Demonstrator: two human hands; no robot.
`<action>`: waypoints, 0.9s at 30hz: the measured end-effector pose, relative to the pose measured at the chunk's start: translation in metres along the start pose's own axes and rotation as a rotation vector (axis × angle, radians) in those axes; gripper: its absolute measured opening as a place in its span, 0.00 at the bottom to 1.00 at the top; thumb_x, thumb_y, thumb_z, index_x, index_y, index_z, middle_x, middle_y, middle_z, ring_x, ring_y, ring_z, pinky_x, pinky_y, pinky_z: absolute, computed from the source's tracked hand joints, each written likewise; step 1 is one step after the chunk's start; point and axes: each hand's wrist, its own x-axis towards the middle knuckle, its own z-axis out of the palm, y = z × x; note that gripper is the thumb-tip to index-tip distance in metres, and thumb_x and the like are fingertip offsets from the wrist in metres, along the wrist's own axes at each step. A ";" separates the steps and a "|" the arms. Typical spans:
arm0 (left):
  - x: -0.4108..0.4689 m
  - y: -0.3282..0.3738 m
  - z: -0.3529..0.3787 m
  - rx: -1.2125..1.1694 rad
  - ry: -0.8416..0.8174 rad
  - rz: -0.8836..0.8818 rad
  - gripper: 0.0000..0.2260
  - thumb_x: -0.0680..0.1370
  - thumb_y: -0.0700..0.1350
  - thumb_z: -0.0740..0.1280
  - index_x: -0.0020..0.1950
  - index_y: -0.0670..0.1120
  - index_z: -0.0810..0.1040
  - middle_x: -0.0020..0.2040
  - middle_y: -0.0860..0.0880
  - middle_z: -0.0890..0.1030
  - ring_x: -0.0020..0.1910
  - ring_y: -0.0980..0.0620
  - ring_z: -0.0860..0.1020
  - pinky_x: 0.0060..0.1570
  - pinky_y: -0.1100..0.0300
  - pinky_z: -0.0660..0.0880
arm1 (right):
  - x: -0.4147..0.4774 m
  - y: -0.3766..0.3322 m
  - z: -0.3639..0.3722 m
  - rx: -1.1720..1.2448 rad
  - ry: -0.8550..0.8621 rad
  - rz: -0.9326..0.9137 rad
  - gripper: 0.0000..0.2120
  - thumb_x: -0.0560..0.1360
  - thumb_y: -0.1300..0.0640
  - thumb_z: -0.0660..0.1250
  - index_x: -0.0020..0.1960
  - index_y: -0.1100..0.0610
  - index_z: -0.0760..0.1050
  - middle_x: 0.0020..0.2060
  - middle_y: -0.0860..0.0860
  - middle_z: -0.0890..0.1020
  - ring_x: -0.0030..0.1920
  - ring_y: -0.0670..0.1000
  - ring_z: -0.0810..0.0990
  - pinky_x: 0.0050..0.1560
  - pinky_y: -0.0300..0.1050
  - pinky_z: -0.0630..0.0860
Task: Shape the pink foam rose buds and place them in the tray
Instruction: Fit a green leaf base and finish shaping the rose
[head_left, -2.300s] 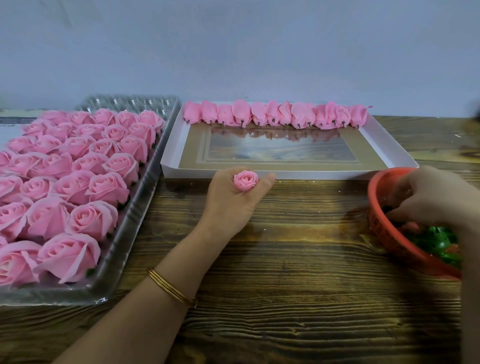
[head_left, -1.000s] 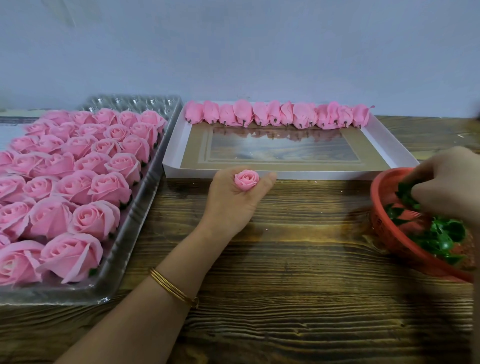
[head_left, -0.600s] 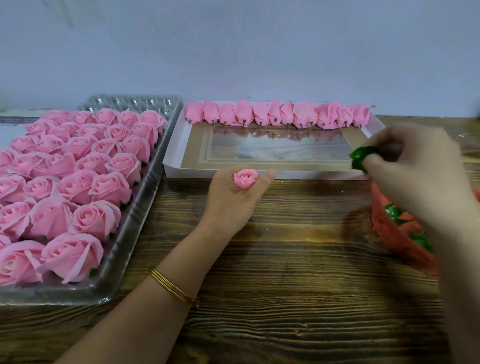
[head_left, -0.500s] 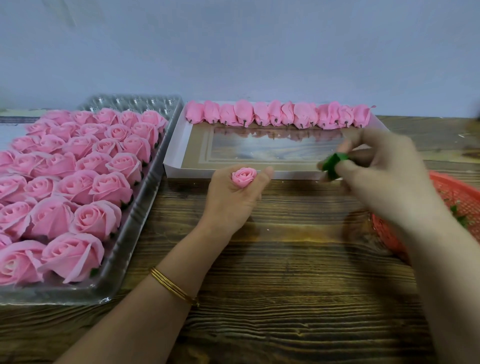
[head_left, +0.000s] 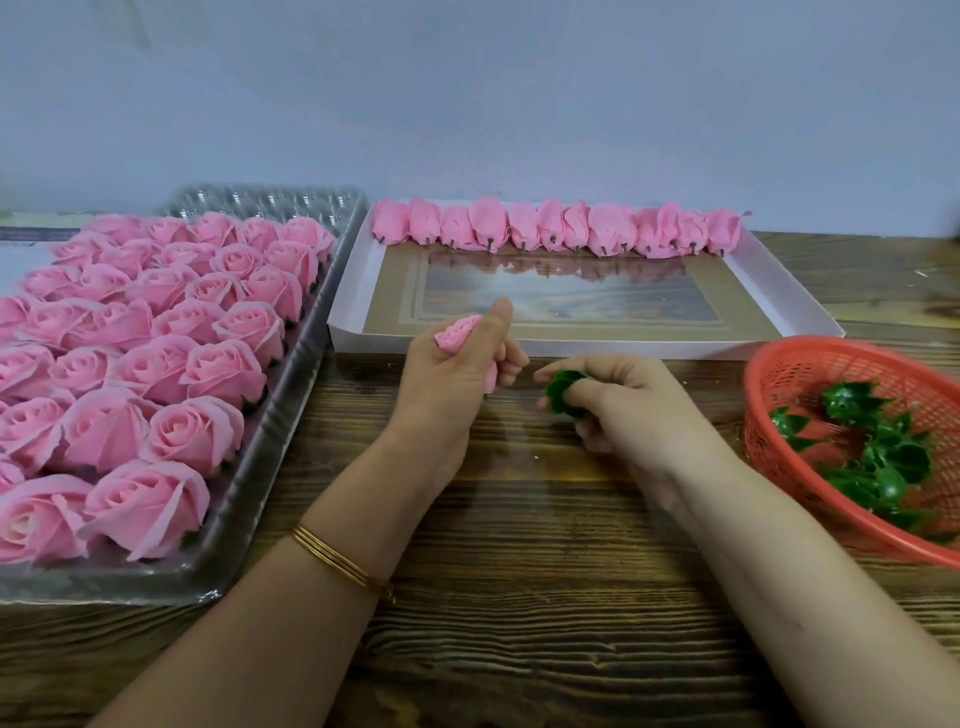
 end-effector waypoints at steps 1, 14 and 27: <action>0.000 0.001 0.000 -0.033 -0.006 -0.019 0.20 0.80 0.47 0.64 0.28 0.47 0.72 0.32 0.47 0.78 0.33 0.53 0.73 0.41 0.58 0.72 | 0.000 0.000 0.002 0.022 -0.004 0.014 0.14 0.78 0.69 0.59 0.48 0.58 0.82 0.33 0.51 0.83 0.23 0.40 0.70 0.24 0.32 0.66; 0.000 0.006 -0.001 -0.160 -0.085 -0.131 0.19 0.82 0.50 0.60 0.31 0.47 0.69 0.35 0.49 0.80 0.39 0.55 0.77 0.50 0.57 0.71 | -0.001 -0.001 0.005 0.410 -0.134 0.104 0.05 0.77 0.66 0.65 0.47 0.64 0.80 0.34 0.55 0.81 0.30 0.47 0.78 0.29 0.36 0.75; 0.000 0.005 0.001 -0.186 -0.095 -0.144 0.20 0.82 0.50 0.59 0.31 0.46 0.67 0.36 0.49 0.81 0.41 0.55 0.77 0.48 0.59 0.71 | -0.005 0.002 0.020 0.237 -0.053 0.103 0.10 0.80 0.64 0.62 0.54 0.69 0.78 0.36 0.59 0.81 0.29 0.47 0.79 0.29 0.36 0.77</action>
